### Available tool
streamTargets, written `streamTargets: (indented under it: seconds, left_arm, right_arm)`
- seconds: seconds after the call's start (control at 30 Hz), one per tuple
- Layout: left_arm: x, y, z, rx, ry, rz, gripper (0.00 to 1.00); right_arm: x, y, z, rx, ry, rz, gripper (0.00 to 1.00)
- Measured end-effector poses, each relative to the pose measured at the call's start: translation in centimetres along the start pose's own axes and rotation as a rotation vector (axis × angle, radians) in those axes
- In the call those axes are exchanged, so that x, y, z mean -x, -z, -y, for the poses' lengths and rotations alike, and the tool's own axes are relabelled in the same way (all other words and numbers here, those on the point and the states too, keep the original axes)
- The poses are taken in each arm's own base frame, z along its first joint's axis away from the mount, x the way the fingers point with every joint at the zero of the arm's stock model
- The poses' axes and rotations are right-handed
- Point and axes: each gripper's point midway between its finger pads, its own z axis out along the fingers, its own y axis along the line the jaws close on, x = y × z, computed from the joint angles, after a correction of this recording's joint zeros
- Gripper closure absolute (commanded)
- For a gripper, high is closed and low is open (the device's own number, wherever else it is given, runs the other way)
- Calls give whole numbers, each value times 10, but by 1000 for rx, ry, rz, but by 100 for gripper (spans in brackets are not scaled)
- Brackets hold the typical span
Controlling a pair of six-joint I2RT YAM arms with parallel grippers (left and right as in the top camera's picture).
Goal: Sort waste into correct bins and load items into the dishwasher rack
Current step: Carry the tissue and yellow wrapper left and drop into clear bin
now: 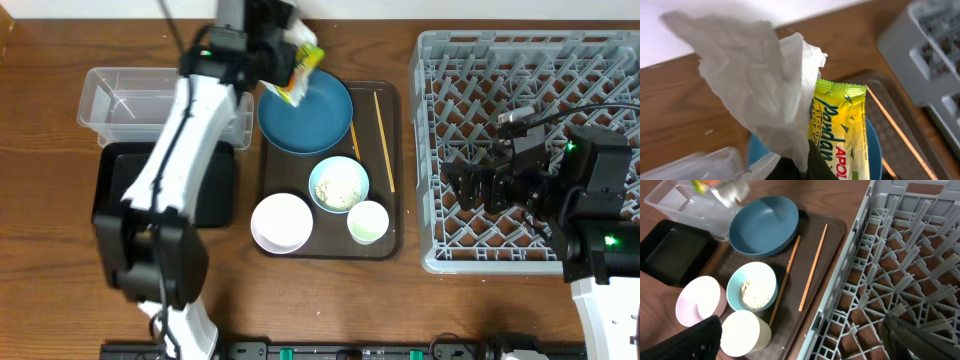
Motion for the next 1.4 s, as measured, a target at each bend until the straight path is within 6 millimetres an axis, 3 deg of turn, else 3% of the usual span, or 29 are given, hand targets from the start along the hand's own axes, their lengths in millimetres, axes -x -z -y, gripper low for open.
streamTargets:
  seconds: [0.1, 0.37, 0.6, 0.73, 0.93, 1.13, 1.4]
  left_arm:
    - [0, 18, -27, 95, 50, -1, 94]
    - [-33, 39, -113, 305, 229, -76, 94]
    - [-57, 52, -165, 399, 380, -89, 94]
    - [-69, 41, -172, 405, 412, -118, 93]
    - [-88, 21, -172, 395, 425, -178, 75]
    - [-91, 20, -172, 395, 435, -187, 52]
    - [-92, 20, -172, 396, 443, -186, 42]
  right_arm:
    - [0, 0, 0, 0, 0, 0, 1]
    - [0, 0, 0, 0, 0, 0, 1]
    - [0, 0, 0, 0, -6, 0, 1]
    - [0, 0, 0, 0, -11, 0, 1]
    - [0, 0, 0, 0, -18, 0, 1]
    - [0, 0, 0, 0, -18, 0, 1]
    - [0, 0, 0, 0, -18, -1, 1]
